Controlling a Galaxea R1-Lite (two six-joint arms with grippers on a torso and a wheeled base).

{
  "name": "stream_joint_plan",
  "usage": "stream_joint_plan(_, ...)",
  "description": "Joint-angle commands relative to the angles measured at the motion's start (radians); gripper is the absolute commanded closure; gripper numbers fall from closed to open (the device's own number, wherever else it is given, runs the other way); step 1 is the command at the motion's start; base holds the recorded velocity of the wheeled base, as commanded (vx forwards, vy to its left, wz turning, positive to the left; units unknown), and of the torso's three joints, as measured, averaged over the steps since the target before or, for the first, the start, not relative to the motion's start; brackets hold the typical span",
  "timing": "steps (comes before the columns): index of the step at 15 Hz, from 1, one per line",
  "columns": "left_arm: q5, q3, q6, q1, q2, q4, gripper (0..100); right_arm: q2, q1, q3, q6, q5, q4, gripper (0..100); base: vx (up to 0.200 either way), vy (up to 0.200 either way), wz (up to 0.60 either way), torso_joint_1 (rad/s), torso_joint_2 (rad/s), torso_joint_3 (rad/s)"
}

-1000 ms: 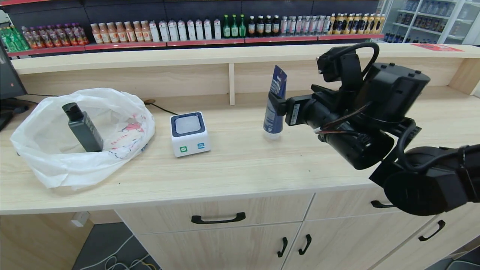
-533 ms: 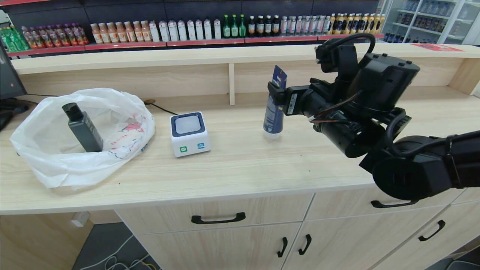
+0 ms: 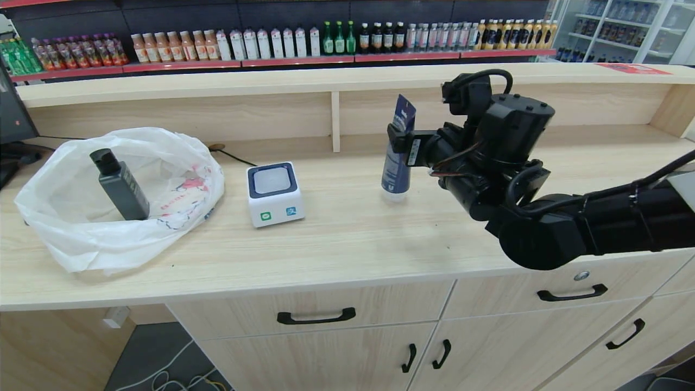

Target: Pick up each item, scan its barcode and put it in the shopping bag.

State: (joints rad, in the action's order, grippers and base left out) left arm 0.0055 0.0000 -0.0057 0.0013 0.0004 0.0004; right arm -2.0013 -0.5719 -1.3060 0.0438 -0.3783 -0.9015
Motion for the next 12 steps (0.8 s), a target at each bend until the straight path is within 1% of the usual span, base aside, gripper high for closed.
stream_joint_plan(1, 0.001, 0.0, 0.0, 0.0, 0.0, 0.0, 0, -0.039, 0.006, -0.016, -0.007, 0.004, 0.003, 0, 0.0, 0.0, 0.0, 0.0, 0.0, 0.0)
stream_joint_plan(5, 0.001, 0.0, 0.0, 0.0, 0.0, 0.0, 0, -0.086, 0.012, -0.059, -0.025, 0.045, 0.003, 0, 0.0, 0.0, 0.0, 0.0, 0.0, 0.0)
stream_joint_plan(12, 0.001, 0.0, 0.0, 0.0, 0.0, 0.0, 0, -0.146, 0.012, -0.088, -0.062, 0.05, 0.0, 0, 0.0, 0.0, 0.0, 0.0, 0.0, 0.0)
